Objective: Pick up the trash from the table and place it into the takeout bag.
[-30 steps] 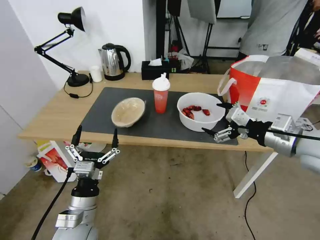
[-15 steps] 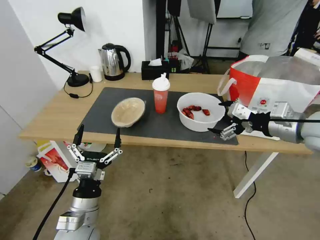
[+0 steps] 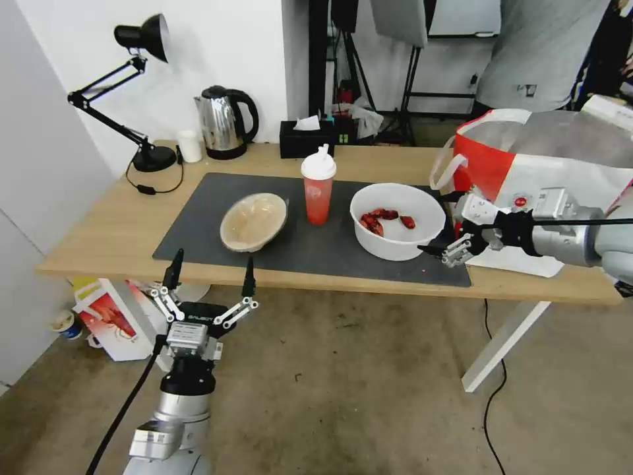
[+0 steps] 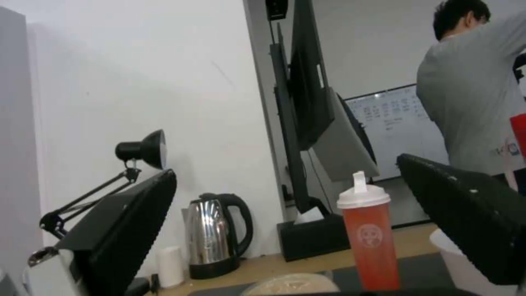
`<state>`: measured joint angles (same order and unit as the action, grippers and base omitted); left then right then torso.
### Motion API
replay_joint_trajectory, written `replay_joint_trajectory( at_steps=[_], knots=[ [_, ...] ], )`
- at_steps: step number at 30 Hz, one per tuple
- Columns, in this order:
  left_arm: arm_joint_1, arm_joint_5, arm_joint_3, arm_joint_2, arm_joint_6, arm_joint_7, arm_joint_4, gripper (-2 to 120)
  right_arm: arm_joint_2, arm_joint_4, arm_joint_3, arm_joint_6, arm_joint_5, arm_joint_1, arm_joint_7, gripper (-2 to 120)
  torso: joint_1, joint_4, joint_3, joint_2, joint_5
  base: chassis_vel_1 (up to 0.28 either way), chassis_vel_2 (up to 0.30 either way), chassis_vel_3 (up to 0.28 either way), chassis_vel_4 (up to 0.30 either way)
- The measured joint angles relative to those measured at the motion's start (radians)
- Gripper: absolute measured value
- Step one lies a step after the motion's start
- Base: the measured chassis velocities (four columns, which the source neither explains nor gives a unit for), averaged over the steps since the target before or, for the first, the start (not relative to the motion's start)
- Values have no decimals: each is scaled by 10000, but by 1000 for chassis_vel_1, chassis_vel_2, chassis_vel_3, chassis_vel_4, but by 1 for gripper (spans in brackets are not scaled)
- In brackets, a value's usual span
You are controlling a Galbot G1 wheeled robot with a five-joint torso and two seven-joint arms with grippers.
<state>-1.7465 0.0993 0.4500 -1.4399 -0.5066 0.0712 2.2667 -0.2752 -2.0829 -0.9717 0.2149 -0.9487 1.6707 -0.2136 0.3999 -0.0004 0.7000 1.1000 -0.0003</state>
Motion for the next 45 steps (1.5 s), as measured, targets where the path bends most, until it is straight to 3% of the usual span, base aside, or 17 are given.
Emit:
replay_joint_trajectory(
  at_steps=[2, 3, 6, 11, 27, 45],
  knots=[
    [-66, 1, 26, -5, -10, 0, 44, 100, -547, 286, -1283, 12, -182, 1208, 11, 100, 1, 7, 1, 0, 3, 0, 0, 0, 0],
    [-66, 1, 26, -5, -10, 0, 44, 100, -547, 286, -1283, 12, -182, 1208, 11, 100, 1, 7, 1, 0, 3, 0, 0, 0, 0],
    [-126, -3, 105, -17, -36, 8, 93, 100, -1182, 375, -2519, 195, -440, 2550, 152, 100, 1, 8, 1, -1, 3, 0, 0, 0, 0],
    [-143, -59, 232, 61, -49, 19, 126, 100, -1577, 384, -3258, 334, -619, 3530, 281, 100, 1, 6, 1, -1, 2, 0, 0, 0, 0],
    [-59, -114, 326, 85, -112, 31, 24, 100, -1848, 233, -2624, 557, -931, 3454, 9, 100, 1, 4, 1, -1, 4, 0, 0, 0, 0],
    [-116, -132, 506, 55, -200, 31, -6, 100, -2274, 1075, -2818, 687, -1204, 3651, -433, 100, 1, 4, 0, -1, 2, 0, 0, 0, 0]
  ],
)
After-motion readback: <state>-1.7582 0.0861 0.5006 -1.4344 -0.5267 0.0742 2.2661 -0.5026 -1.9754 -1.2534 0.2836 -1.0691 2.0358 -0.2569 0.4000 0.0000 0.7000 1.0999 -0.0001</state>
